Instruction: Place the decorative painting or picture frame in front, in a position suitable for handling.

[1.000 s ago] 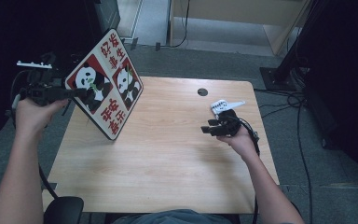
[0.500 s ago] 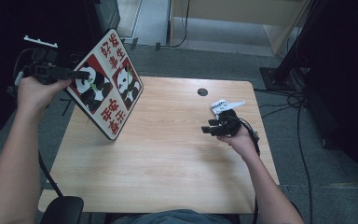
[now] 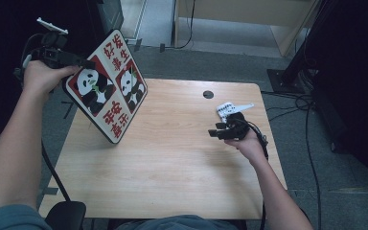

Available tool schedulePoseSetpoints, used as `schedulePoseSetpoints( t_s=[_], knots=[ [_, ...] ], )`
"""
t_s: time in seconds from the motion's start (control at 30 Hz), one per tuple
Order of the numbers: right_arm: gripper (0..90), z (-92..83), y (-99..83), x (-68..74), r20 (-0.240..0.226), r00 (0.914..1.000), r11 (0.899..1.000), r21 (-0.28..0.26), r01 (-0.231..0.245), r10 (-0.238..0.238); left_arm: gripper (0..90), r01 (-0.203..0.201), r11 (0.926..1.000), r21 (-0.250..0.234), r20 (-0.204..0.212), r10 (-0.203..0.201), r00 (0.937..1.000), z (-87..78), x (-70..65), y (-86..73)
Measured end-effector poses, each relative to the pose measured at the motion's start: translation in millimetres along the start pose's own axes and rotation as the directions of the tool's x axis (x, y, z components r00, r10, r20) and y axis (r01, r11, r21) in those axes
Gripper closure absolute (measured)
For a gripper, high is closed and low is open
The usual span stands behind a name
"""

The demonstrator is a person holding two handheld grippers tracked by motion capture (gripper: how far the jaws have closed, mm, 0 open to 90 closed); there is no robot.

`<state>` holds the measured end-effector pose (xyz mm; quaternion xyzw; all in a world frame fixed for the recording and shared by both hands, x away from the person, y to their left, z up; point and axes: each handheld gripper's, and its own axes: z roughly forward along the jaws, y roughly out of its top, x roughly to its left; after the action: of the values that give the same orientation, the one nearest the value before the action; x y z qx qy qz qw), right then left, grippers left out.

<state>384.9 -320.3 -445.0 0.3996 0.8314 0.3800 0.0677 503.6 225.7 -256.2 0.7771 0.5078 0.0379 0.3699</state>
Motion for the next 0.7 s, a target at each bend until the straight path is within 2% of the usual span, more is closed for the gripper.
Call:
schedulePoseSetpoints(
  t_s=[0.13,0.23,0.4,0.47,0.57,0.63,0.7],
  knots=[
    [47.8,0.1,-0.2,-0.2,0.0,1.0,1.0,-0.001,-0.002,0.002,45.3,0.01,0.9994,0.032,-0.004,-0.01,0.9999,6.5,2.0,8.3],
    [47.8,0.3,-0.3,-0.4,-0.001,1.0,1.0,-0.001,-0.001,0.001,49.6,0.011,0.998,0.062,0.005,-0.011,0.9999,11.3,2.5,14.9],
    [47.8,1.4,-0.9,-2.1,0.003,1.0,1.0,0.006,0.005,-0.005,52.2,0.025,0.9969,0.075,0.005,-0.025,0.9997,17.2,4.3,24.8],
    [47.7,1.5,-0.9,-2.3,0.003,1.0,1.0,0.006,0.004,-0.004,53.9,0.034,0.9954,0.089,0.018,-0.035,0.9992,20.0,5.8,28.0],
    [47.6,1.0,-1.3,-2.7,0.006,1.0,1.0,0.01,0.0,0.0,62.3,0.044,0.9925,0.114,0.042,-0.049,0.9979,23.7,5.9,31.6],
    [47.5,0.8,-1.4,-3.6,0.006,1.0,1.0,0.009,-0.001,0.001,67.7,0.032,0.9905,0.134,0.054,-0.039,0.9978,27.1,3.2,34.2],
    [47.5,0.4,-1.2,-4.3,0.01,0.9999,1.0,0.009,-0.003,0.003,69.1,0.03,0.9889,0.146,0.04,-0.036,0.9986,28.2,2.0,35.3]
  ],
)
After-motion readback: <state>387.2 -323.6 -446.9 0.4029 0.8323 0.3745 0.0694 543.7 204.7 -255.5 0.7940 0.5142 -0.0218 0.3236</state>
